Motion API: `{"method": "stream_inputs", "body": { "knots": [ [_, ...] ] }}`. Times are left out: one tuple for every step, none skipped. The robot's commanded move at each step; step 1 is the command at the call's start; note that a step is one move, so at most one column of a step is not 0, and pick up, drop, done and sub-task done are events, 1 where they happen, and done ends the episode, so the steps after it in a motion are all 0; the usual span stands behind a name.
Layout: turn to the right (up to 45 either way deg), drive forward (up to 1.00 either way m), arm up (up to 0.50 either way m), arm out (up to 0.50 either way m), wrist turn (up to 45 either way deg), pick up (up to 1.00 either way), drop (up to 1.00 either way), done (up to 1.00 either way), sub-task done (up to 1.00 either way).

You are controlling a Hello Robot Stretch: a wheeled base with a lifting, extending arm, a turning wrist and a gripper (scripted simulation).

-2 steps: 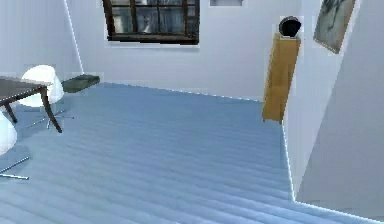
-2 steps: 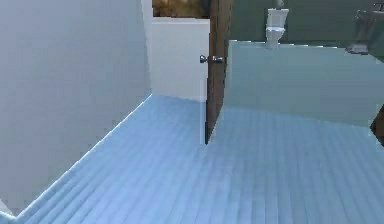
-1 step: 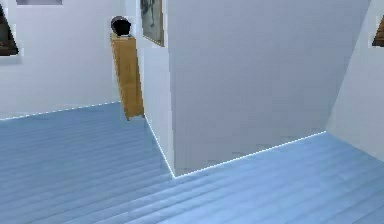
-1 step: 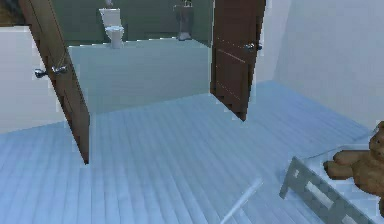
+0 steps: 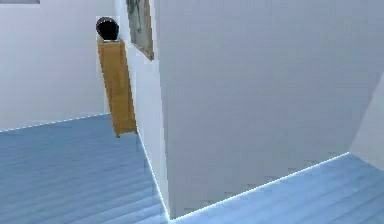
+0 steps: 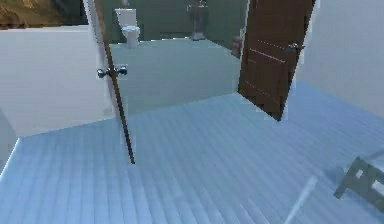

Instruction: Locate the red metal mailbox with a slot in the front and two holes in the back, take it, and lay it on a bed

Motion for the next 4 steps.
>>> {"method": "stream_inputs", "body": {
  "knots": [
    [45.0,0.00,0.00,0.00,0.0,0.00,0.00,0.00,0.00],
    [24.0,0.00,0.00,0.00,0.0,0.00,0.00,0.00,0.00],
    [0.0,0.15,0.00,0.00,0.0,0.00,0.00,0.00,0.00],
    [15.0,0.00,0.00,0.00,0.0,0.00,0.00,0.00,0.00]
  ]
}}
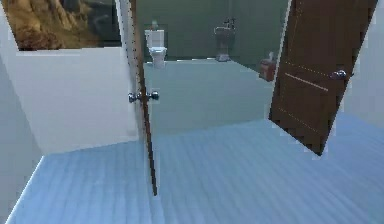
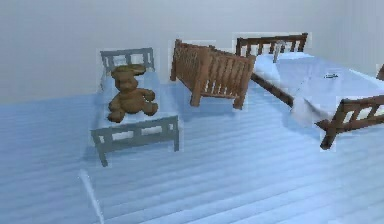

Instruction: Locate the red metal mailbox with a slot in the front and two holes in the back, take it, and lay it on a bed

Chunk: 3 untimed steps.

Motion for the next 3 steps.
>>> {"method": "stream_inputs", "body": {
  "knots": [
    [0.0,0.40,0.00,0.00,0.0,0.00,0.00,0.00,0.00],
    [15.0,0.00,0.00,0.00,0.0,0.00,0.00,0.00,0.00],
    [0.0,1.00,0.00,0.00,0.0,0.00,0.00,0.00,0.00]
  ]
}}
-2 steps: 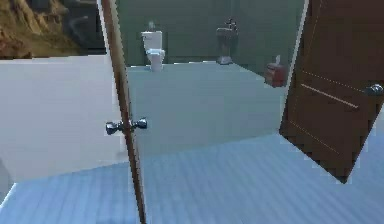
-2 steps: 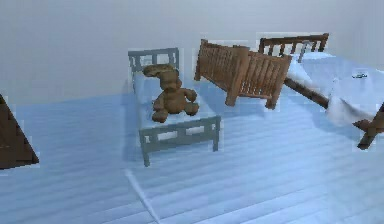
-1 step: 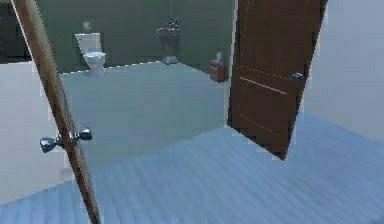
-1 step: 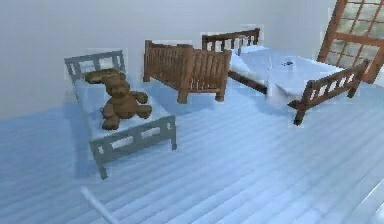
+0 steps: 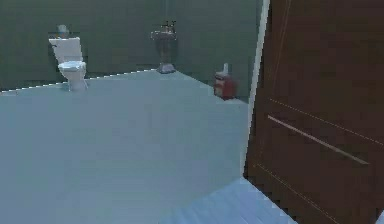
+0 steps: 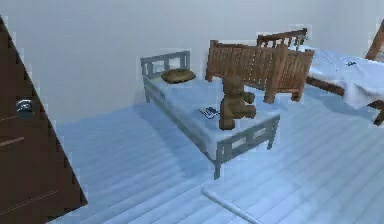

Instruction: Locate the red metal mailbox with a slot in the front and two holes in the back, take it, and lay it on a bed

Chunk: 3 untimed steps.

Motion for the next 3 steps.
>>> {"method": "stream_inputs", "body": {
  "knots": [
    [0.0,1.00,0.00,0.00,0.0,0.00,0.00,0.00,0.00],
    [3.0,0.00,0.00,0.00,0.0,0.00,0.00,0.00,0.00],
    [-18.0,0.00,0.00,0.00,0.0,0.00,0.00,0.00,0.00]
  ]
}}
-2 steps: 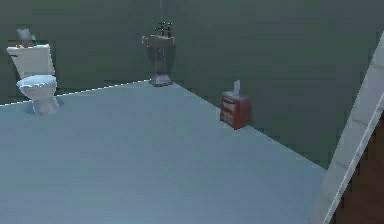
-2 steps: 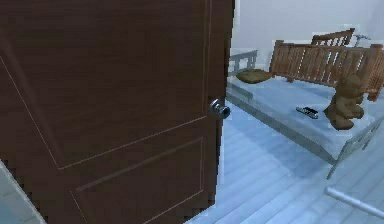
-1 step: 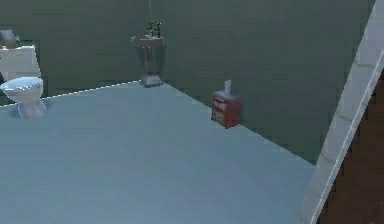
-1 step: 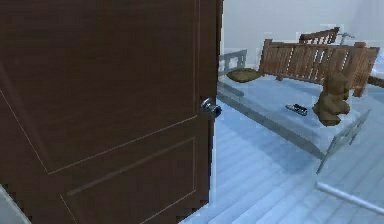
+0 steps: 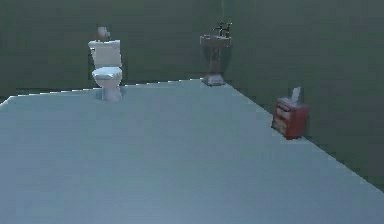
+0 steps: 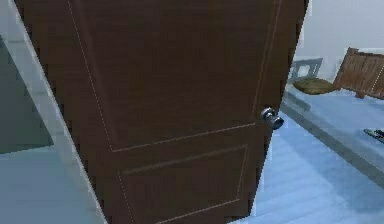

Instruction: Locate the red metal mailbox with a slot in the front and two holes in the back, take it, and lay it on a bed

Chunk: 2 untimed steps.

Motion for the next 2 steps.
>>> {"method": "stream_inputs", "body": {
  "knots": [
    [0.0,0.45,0.00,0.00,0.0,0.00,0.00,0.00,0.00],
    [36.0,0.00,0.00,0.00,0.0,0.00,0.00,0.00,0.00]
  ]
}}
